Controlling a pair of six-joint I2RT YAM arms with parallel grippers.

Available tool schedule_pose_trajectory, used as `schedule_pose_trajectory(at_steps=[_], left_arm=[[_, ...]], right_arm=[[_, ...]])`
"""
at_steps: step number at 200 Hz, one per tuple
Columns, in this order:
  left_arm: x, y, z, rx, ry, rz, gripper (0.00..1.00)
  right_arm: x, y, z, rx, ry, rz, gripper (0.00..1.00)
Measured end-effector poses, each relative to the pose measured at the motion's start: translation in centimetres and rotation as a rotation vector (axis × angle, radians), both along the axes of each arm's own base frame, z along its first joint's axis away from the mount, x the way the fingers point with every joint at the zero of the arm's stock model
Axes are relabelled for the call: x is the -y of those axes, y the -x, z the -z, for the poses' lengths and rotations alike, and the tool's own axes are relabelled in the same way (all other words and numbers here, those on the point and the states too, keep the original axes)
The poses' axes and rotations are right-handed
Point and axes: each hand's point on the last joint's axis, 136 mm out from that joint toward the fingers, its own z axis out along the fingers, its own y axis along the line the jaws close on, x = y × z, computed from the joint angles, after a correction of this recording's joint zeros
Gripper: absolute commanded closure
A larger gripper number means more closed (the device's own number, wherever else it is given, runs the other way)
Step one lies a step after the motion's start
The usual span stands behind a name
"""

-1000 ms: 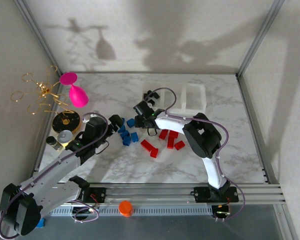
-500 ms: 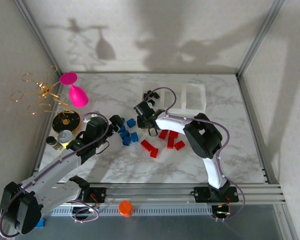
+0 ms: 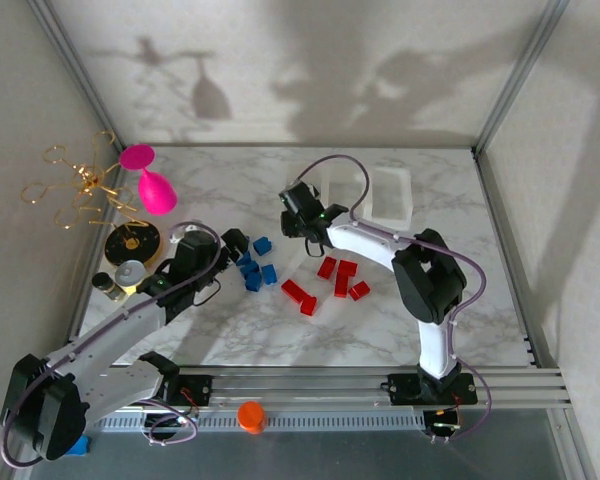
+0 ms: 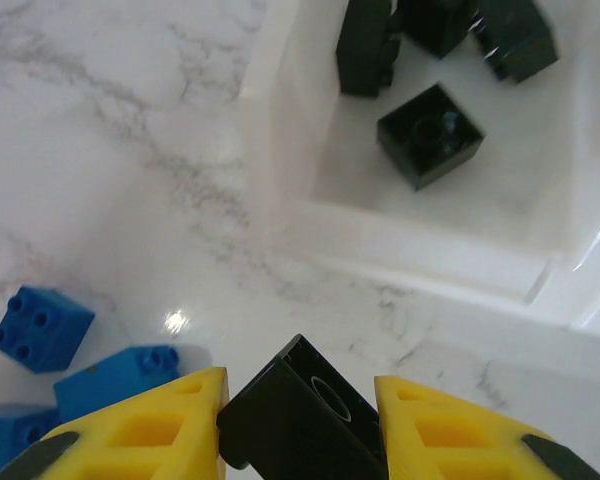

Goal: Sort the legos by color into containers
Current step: Pick up the lego from the center of the table, then place the lego in the container.

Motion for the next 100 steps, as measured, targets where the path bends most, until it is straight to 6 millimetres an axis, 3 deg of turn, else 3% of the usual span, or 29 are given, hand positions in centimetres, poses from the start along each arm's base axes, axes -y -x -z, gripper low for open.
schedule_pose_trajectory(at_steps=[59,100], left_arm=[[1.4,-2.2,-0.9,0.018,0.008,0.019,0.00],[2.7,-4.0,-1.4,0.026,0.008,0.046,0.00]], right_arm=[[0.5,-5.7,-3.4,0.116,-0.015,0.023,0.64],[1.1,-9.3,-2.4,0.150,0.020,0.053,0.63]])
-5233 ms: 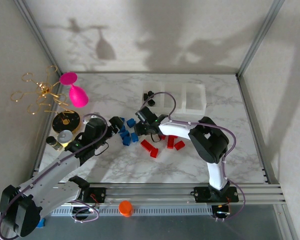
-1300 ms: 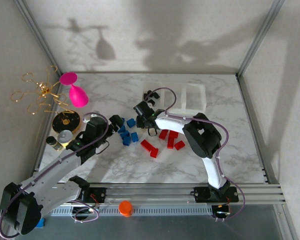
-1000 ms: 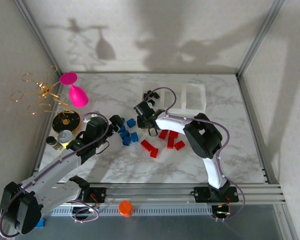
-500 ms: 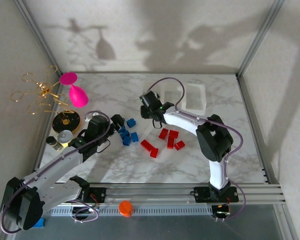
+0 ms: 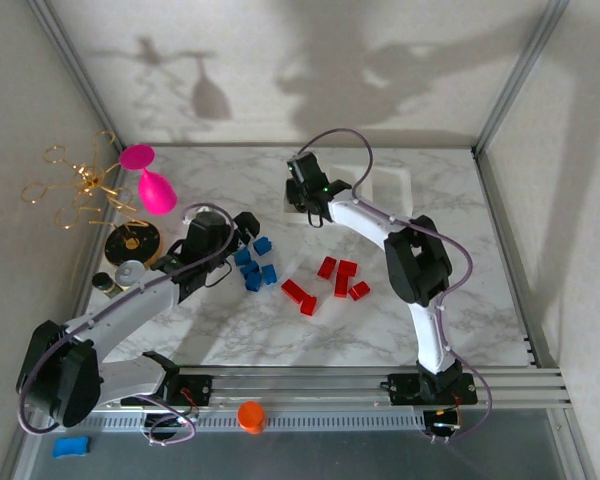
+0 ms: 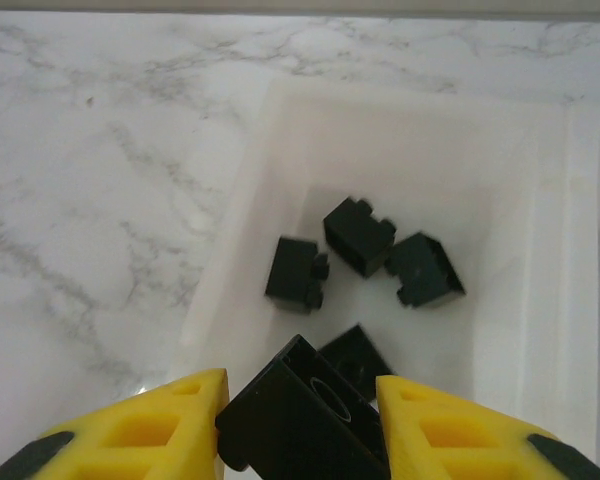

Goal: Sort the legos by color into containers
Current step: Place the lego in the container, then pick up the lego from the center of the table.

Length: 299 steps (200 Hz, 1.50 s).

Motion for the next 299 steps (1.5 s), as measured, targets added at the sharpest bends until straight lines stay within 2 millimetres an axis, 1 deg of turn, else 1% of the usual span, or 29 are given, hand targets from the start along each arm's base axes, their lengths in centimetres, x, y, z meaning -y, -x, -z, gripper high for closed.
schedule_pose_trajectory(at_steps=[19,47,55,66,102,124,140,156,177,199,224,266,299], left_arm=[[0.5,-0.6,0.0,-0.002,-0.002,0.011,0.00],[0.7,-1.0,0.1,-0.002,-0.010,0.022,0.00],[0.7,-0.9,0.1,-0.002,-0.012,0.025,0.00],[0.8,-0.9,0.1,-0.001,-0.015,0.027,0.00],[0.8,-0.9,0.1,-0.001,-0.015,0.029,0.01],[0.8,-0.9,0.1,-0.001,-0.013,0.031,0.00],[0.8,-0.9,-0.1,0.003,-0.011,0.031,0.00],[0.8,-0.8,-0.7,0.018,-0.003,0.030,0.00],[0.7,-0.6,-1.7,0.043,0.009,0.030,0.00],[0.4,0.0,-2.2,0.059,0.017,0.029,0.01],[-0.1,0.9,-1.7,0.051,0.016,0.027,0.00],[-1.0,2.7,-0.9,0.033,0.017,0.020,0.00],[-1.9,4.1,-0.4,0.020,0.012,0.007,0.00]], right_arm=[[0.7,-1.5,1.0,0.002,0.018,0.029,0.62],[1.3,-3.0,2.5,-0.002,0.049,0.042,0.52],[1.4,-3.3,2.7,0.000,0.055,0.047,0.51],[1.3,-3.4,3.0,-0.001,0.065,0.043,0.50],[1.3,-3.3,2.8,0.004,0.071,0.033,0.46],[1.6,-2.7,2.3,0.002,0.070,0.029,0.43],[2.1,-1.5,1.7,-0.005,0.071,0.020,0.41],[2.3,0.0,0.7,-0.006,0.063,0.005,0.40],[2.1,2.3,-0.4,-0.009,0.049,-0.029,0.38],[1.7,4.6,-0.8,-0.021,0.034,-0.065,0.37],[1.0,7.3,-0.3,-0.056,0.021,-0.103,0.36],[-0.8,12.8,1.7,-0.140,0.010,-0.188,0.34],[-2.2,16.4,3.1,-0.194,0.006,-0.254,0.33]])
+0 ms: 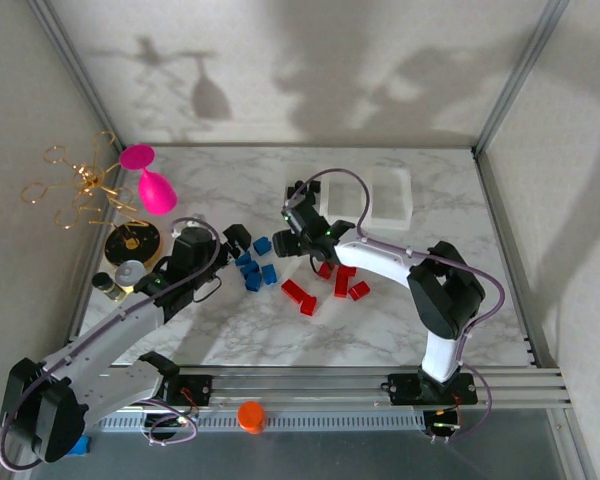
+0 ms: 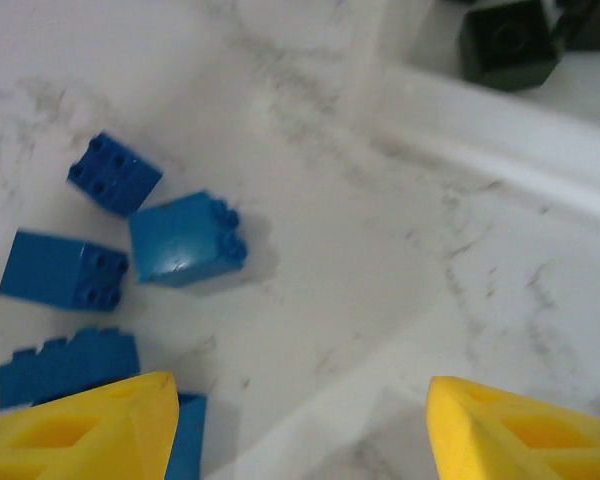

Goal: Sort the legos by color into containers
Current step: Pick up the lego from the center of the table.

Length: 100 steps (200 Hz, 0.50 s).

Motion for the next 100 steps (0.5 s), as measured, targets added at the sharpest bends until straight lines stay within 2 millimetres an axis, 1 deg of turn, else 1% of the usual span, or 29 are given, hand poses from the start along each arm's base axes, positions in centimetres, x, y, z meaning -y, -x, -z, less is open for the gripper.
schedule_pose_trajectory(at_steps=[36,74,88,100], left_arm=[[-1.1,1.6,1.3,-0.032,-0.015,-0.019,0.00],[-2.4,3.1,1.8,-0.033,-0.021,-0.054,0.00],[-2.8,3.4,2.0,-0.034,-0.026,-0.065,0.01],[-3.0,3.7,2.2,-0.038,-0.031,-0.070,0.00]], right_arm=[[-1.6,3.8,1.1,-0.041,0.005,-0.077,0.32],[-3.3,8.4,2.7,-0.097,0.014,-0.179,0.31],[-3.7,9.4,3.0,-0.104,0.022,-0.203,0.31],[-3.9,9.8,3.1,-0.105,0.026,-0.208,0.32]])
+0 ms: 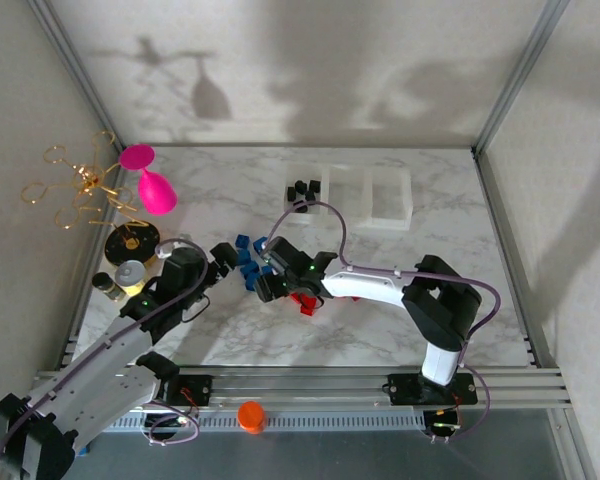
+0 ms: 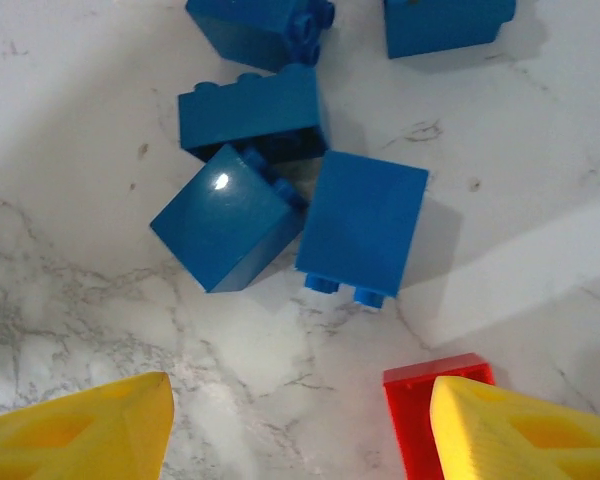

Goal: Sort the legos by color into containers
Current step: Pick up the lego from the center of the table.

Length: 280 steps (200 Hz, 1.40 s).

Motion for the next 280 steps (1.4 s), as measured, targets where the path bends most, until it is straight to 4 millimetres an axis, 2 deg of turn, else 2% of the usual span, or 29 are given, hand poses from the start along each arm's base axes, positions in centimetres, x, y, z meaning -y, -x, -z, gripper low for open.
schedule_pose_trajectory(at_steps=[37,70,148,179,235,280], left_arm=[[-0.3,0.2,0.3,-0.011,-0.009,-0.009,0.01],[-0.4,0.2,0.3,-0.011,-0.015,-0.016,0.00],[-0.6,0.2,0.4,-0.013,-0.020,-0.022,0.00],[-0.6,0.2,0.4,-0.013,-0.020,-0.022,0.00],[-0.6,0.2,0.4,-0.014,-0.021,-0.023,0.00],[-0.6,0.2,0.4,-0.014,-0.021,-0.023,0.00]], right_arm=[[0.0,-1.0,0.7,0.008,0.034,0.046,0.35],[-1.2,-2.2,1.4,0.019,0.049,0.065,0.38],[-0.7,-3.9,3.1,0.033,0.114,0.103,0.47],[-1.2,-4.9,3.4,0.047,0.121,0.112,0.53],[-1.3,-5.2,4.1,0.046,0.136,0.106,0.67],[-1.3,-5.4,3.9,0.044,0.130,0.104,0.71]])
